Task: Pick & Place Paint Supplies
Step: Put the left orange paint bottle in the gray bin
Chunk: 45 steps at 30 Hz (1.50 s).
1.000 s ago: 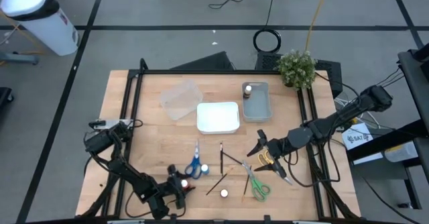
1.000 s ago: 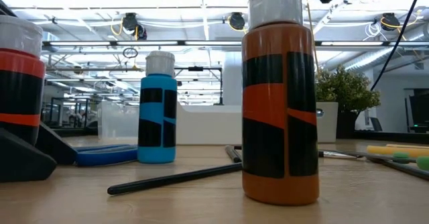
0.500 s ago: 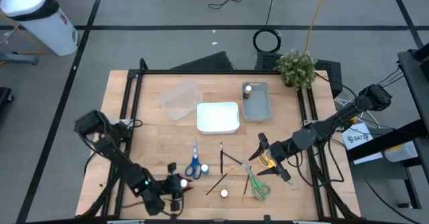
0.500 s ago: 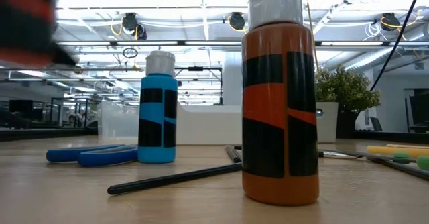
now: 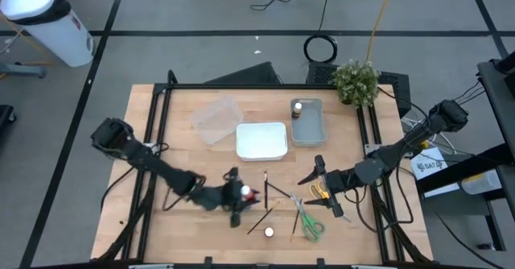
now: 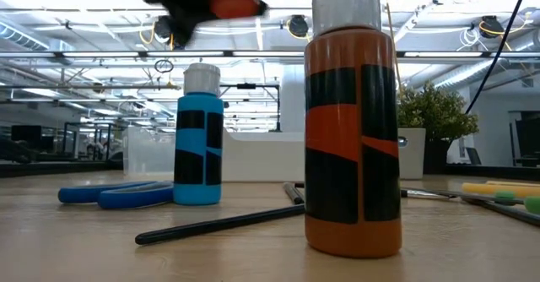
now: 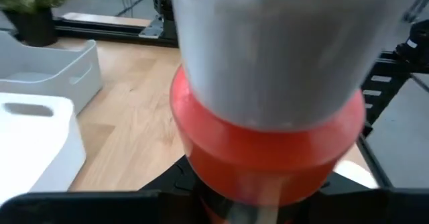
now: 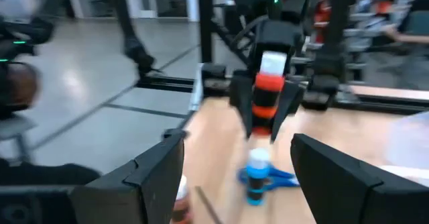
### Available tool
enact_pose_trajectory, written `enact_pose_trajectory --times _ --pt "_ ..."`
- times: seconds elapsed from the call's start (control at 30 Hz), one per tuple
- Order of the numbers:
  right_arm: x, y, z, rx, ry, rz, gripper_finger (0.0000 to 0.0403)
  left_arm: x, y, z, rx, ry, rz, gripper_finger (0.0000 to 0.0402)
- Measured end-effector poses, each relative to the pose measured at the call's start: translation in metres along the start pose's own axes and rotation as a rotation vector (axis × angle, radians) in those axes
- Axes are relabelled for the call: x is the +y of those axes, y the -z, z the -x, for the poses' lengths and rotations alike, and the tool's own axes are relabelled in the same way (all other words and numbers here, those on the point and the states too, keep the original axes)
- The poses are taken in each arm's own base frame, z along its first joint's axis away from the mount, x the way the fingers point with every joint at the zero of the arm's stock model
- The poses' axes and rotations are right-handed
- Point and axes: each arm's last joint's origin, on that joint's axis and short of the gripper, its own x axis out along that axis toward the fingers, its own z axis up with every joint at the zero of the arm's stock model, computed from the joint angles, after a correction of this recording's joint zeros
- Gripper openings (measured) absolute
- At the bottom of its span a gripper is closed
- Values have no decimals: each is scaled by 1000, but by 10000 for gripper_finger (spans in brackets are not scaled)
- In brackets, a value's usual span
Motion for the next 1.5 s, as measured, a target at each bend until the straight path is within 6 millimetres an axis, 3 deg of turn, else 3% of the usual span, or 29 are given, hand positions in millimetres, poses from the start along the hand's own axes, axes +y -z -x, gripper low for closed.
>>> enact_pose_trajectory --times 0.2,0.4,0.67,0.9,1.2,1.5 --pt "-1 8 -6 70 139 28 258 17 8 -36 74 33 -9 130" --pt "5 4 -33 225 251 60 258 9 14 -68 128 78 -73 128" --pt "14 5 -75 329 254 65 258 -2 14 -104 209 116 -134 131" --pt "13 11 -94 459 190 -51 258 -2 15 -107 258 107 -149 130" --pt "3 16 -100 480 216 -108 251 -2 15 -107 263 100 -150 131" --pt "4 17 -100 499 165 -128 167 -1 16 -107 275 98 -151 131"
